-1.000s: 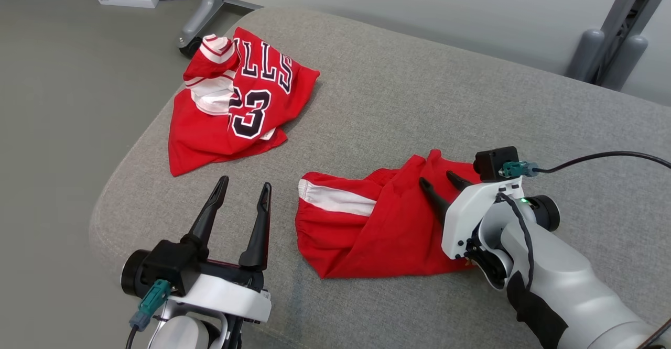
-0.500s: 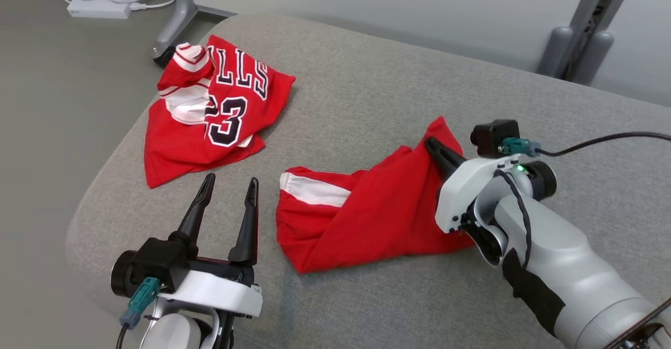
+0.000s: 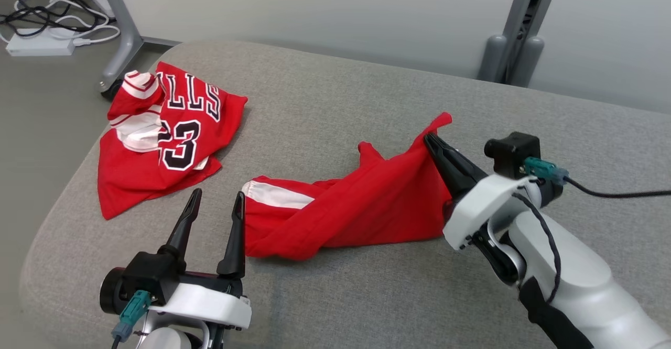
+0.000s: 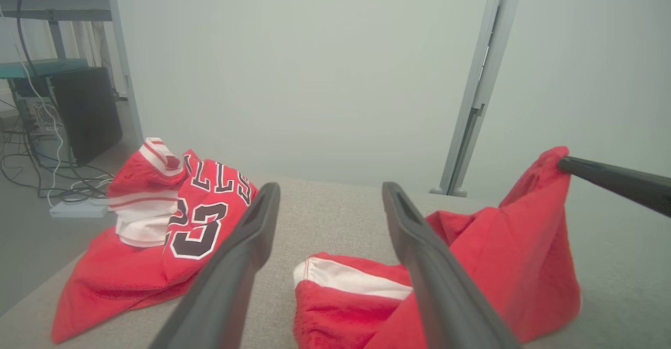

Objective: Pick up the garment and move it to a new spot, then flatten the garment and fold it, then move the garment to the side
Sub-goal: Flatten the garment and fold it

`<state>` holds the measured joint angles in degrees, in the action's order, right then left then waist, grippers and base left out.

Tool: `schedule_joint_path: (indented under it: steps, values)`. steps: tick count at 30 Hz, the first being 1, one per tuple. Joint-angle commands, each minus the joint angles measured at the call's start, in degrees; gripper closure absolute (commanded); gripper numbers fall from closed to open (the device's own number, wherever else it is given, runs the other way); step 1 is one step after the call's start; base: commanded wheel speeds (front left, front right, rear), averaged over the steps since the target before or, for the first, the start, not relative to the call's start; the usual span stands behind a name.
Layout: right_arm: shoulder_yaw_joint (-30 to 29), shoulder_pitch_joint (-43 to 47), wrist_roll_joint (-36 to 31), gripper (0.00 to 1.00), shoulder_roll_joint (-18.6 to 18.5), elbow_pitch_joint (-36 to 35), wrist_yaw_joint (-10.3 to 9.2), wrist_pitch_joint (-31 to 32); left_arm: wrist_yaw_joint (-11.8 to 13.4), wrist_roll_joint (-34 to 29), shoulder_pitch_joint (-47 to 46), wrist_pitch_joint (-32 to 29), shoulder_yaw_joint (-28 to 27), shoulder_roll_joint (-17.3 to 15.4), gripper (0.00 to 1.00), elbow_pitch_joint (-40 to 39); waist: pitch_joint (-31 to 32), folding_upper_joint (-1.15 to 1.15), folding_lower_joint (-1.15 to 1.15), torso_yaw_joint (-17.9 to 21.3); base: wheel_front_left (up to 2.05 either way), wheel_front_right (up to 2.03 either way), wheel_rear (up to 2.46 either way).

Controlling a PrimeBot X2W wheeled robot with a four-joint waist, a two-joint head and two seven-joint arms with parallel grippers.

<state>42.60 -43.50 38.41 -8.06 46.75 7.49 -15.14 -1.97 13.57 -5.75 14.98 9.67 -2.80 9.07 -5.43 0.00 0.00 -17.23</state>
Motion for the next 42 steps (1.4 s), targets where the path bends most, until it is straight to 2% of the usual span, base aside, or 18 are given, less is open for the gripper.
schedule_joint_path:
  steps: [1, 8, 16, 22, 34, 35, 36, 37, 42]
  values:
    - [-1.2, 2.7, -1.5, 1.0, -1.0, -2.2, 0.0, -0.1, -0.2, -0.5, 0.5, 0.2, -0.6, -0.2, 0.0, 0.0, 0.8, 0.0, 0.0, 1.5, 0.0, 0.0, 0.0]
    - [-8.0, 13.7, -6.4, 1.0, -3.1, -12.4, 0.0, -0.1, -0.7, -1.1, 1.6, 0.2, -1.9, -0.2, 0.0, -0.2, 1.7, 0.0, 0.0, 4.8, 0.0, 0.0, 0.0]
    - [-13.5, 24.8, -8.3, 1.0, -2.8, -20.4, 0.0, -0.1, -1.0, -1.4, 2.2, 0.2, -2.5, -0.2, 0.0, 0.0, 2.1, 0.0, 0.0, 7.9, 0.0, 0.0, 0.0]
    - [-15.1, 30.7, -6.7, 1.0, -2.1, -19.2, 0.0, 0.3, -1.3, -1.5, 1.8, 0.2, -2.8, -0.2, 0.0, 0.1, 1.9, 0.0, 0.0, 9.6, 0.0, 0.0, 0.0]
    - [-16.3, 33.1, -6.6, 1.0, -1.7, -12.2, 0.0, 1.8, -1.2, -1.5, 1.9, 0.2, -3.5, -0.2, 0.0, 0.3, 2.1, 0.0, 0.0, 11.2, 0.0, 0.0, 0.0]
    - [-16.7, 32.8, -6.8, 0.56, -1.7, -11.9, 0.0, 1.6, -1.1, -1.5, 2.0, 0.2, -3.6, -0.2, 0.0, 0.3, 2.1, 0.0, 0.0, 11.3, 0.0, 0.0, 0.0]
    - [-16.7, 32.8, -6.8, 0.56, -1.7, -11.9, 0.0, 1.6, -1.1, -1.5, 2.0, 0.2, -3.6, -0.2, 0.0, 0.3, 2.1, 0.0, 0.0, 11.3, 0.0, 0.0, 0.0]
    - [-17.1, 32.6, -7.0, 0.0, -1.7, -11.7, 0.0, 1.4, -1.1, -1.4, 2.1, 0.2, -3.6, -0.2, 0.0, 0.3, 2.1, 0.0, 0.0, 11.5, 0.0, 0.0, 0.0]
    - [-19.0, 31.7, -8.6, 0.0, -2.0, -12.4, 0.0, 0.8, -1.0, -1.2, 2.4, 0.2, -3.9, -0.2, 0.0, 0.4, 2.4, 0.0, 0.0, 12.2, 0.0, 0.0, 0.0]
